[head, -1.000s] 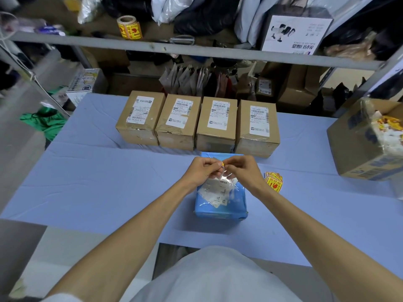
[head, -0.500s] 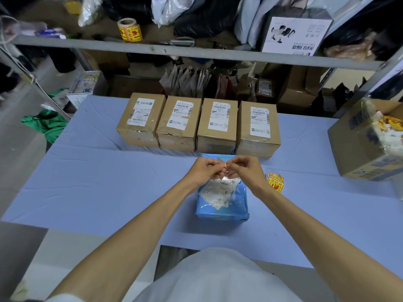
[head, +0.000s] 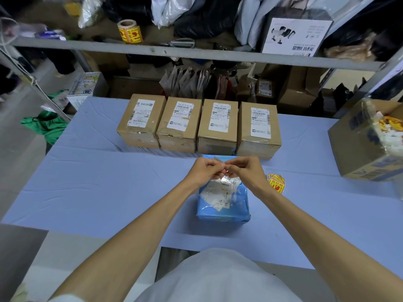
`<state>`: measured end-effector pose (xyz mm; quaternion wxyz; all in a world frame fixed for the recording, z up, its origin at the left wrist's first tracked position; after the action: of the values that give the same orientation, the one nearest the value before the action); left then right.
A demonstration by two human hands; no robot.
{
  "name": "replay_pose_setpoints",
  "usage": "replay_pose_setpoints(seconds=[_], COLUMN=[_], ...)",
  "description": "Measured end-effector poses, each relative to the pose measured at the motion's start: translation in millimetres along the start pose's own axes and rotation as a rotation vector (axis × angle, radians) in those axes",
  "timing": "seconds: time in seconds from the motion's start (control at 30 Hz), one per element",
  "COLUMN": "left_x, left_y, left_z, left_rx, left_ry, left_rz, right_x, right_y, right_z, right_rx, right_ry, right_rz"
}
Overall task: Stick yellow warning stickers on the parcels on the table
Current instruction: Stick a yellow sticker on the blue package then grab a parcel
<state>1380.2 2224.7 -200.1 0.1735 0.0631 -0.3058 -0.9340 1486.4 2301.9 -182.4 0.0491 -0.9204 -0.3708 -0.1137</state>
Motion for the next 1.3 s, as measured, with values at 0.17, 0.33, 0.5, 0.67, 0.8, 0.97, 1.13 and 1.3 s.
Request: replay_pose_setpoints(seconds=[0.17,0.33,0.5,0.67,0.8,0.97,1.13,1.3], left_x=[1,0,0,2,2,0,0,3], left_y=[-2,-3,-5,-6,-6,-6,-6,-6], left_z=[1,3,5,9,12,11,11,8], left_rx=[-0.011,-0.031,-0.055,-0.087,-0.116,-0.129,-0.111,-0.078], left_ry=[-0.007,-0.026,-0.038,-0.052,-0.075,-0.076,-0.073,-0.028], left_rz=[0.013,0.025,0.044,0.075,0.082,0.070,0.075,0.088], right_x=[-1,1,1,0,2,6,4,15], right_y=[-1,-2,-3,-4,-5,-5,-4,-4], right_z=[-1,0,-3,-6,-5,2,3,7], right_rx=[-0.005,-0.003,0.008,0.021,0.010,-0.048,-0.061,-0.096], right_ry=[-0.033,-0.002,-0.001,-0.010,-0.032,-0.048,-0.076,-0.121], right_rz=[-0.012,-0.024,-0.051,-0.058,-0.041,0.012,0.034,0.173])
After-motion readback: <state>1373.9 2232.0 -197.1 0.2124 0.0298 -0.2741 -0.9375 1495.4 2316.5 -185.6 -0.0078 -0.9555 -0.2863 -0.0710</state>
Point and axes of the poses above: each hand's wrist, its own y-axis away from the middle knuckle, its own x-axis out of the back of the hand, z = x × y, the point moved 9 cm from there along -y, towards the middle knuckle, and after that the axes turned 13 degrees about x, right-handed, at the moved point
